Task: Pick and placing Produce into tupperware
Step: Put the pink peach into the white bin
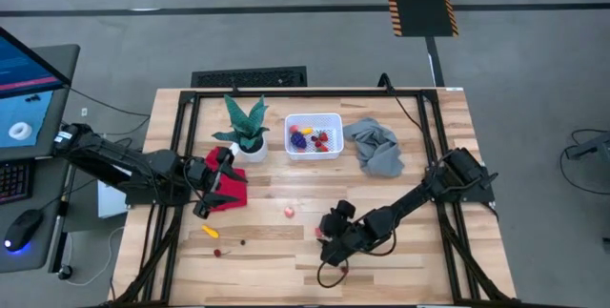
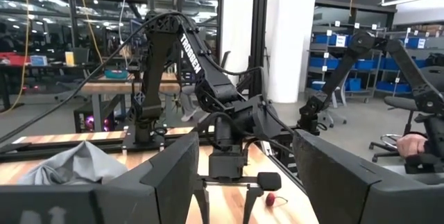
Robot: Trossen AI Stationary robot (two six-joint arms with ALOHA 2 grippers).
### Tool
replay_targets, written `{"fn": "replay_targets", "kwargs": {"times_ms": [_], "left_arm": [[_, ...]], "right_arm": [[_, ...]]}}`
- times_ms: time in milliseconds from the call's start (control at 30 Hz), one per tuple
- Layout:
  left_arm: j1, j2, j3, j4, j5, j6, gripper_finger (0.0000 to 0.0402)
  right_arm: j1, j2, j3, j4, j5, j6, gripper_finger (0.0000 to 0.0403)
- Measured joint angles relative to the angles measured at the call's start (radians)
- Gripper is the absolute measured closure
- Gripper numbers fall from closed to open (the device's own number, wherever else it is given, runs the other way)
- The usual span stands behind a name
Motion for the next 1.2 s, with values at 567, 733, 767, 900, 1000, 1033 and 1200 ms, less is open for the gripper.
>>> {"fn": "replay_targets", "kwargs": {"times_ms": [567,733,767,900,1000,1033,1200], "left_arm": [[0.000,0.000,0.000,0.001,0.000,-0.002,0.0177],[0.000,0.000,0.000,0.001,0.000,-0.002,0.0177],[0.000,0.000,0.000,0.001,0.000,-0.002,0.0177],[0.000,0.000,0.000,0.001,0.000,-0.001,0.0177],[0.000,0.000,0.000,0.001,0.000,-0.001,0.0177],[0.000,0.000,0.000,0.001,0.000,-0.001,0.0177],[0.000,0.000,0.000,0.001,0.000,-0.001,0.0177]], "right_arm": [[-0.007,0.000,0.000,0.004,0.003,-0.027,0.0277],[-0.019,-0.006,0.000,0.011,0.003,-0.078,0.0301],[-0.023,-0.013,0.002,0.010,0.004,-0.093,0.0300],[-0.042,-0.050,0.034,0.010,0.006,-0.170,0.0283],[-0.058,-0.102,0.056,0.011,0.011,-0.252,0.0275],[-0.063,-0.123,0.061,0.011,0.017,-0.284,0.0275],[-0.099,-0.268,0.062,-0.004,0.066,-0.429,0.0285]]}}
